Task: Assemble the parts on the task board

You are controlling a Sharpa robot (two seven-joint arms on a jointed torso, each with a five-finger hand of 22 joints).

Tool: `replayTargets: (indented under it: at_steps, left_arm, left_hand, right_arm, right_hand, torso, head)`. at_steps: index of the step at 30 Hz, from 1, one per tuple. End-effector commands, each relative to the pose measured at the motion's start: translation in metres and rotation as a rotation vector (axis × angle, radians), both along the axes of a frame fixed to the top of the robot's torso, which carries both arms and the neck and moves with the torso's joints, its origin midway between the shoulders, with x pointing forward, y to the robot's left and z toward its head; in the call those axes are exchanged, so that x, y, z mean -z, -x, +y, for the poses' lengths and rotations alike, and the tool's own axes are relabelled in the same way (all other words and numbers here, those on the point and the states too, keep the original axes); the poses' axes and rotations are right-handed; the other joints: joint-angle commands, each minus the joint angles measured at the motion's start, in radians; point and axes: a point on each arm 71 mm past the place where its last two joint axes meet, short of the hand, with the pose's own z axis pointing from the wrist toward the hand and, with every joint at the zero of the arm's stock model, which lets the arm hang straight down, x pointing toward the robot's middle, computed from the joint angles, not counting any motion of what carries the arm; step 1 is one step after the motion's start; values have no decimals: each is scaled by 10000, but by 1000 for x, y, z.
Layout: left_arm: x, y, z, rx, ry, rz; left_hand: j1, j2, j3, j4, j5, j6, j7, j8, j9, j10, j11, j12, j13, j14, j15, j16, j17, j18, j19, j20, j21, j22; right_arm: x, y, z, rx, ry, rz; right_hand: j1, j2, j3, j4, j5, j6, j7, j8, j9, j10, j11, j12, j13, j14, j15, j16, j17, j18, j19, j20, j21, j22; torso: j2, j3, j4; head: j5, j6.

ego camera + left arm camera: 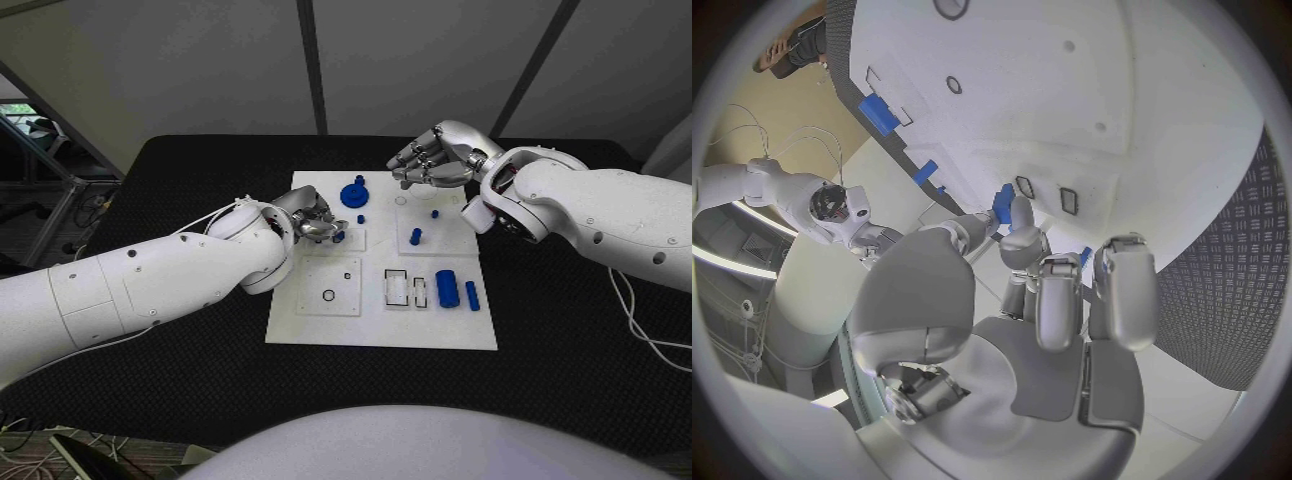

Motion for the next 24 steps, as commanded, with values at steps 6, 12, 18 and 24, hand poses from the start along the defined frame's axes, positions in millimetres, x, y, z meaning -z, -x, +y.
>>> replayTargets:
  at_steps: [6,12,18,24]
  left_arm:
    - [-3,0,0,129,-526,-458]
    - [-2,0,1,139,-756,-461]
    - [-1,-1,1,172,-953,-454]
    - [0,-1,0,241,-1069,-404]
  left_hand:
    - [211,19,1171,-1237,-16,-92,0,72,22,1,-26,-23,4,1044,-27,-47,2532,-48,58,41,-8,1329]
    - [242,9,1179,-1267,-17,-93,2,73,24,10,-25,-17,13,1043,-26,-48,2530,-50,63,42,-2,1335]
    - [259,5,1184,-1282,-16,-95,4,73,25,11,-24,-23,6,1043,-26,-48,2531,-49,63,42,-4,1336]
    - [259,5,1184,-1282,-16,-95,4,73,25,11,-24,-23,6,1043,-26,-48,2531,-49,63,42,-4,1336]
  right_arm:
    - [-1,0,1,-93,-43,-81]
    - [-1,0,1,-94,-46,-84]
    - [-2,0,1,-79,-55,-105]
    - [-2,0,1,-75,-60,-116]
  right_hand:
    - [-25,77,54,14,48,-15,82,-61,16,-50,8,24,-5,-86,7,-9,-10,131,66,37,-30,-10]
    - [-25,77,54,14,48,-15,82,-61,16,-50,8,24,-5,-86,7,-9,-10,131,66,37,-30,-10]
    - [-25,77,54,14,48,-15,82,-61,16,-50,8,24,-5,-86,7,-9,-10,131,66,37,-30,-10]
    - [-25,77,54,14,48,-15,82,-61,16,-50,8,24,-5,-86,7,-9,-10,131,66,37,-30,-10]
  torso:
    - [-1,1,-1]
    - [0,3,0]
    - [-9,8,-3]
    - [-5,4,-2]
  head:
    - [18,1]
    - [27,1]
    - [29,1]
    - [17,1]
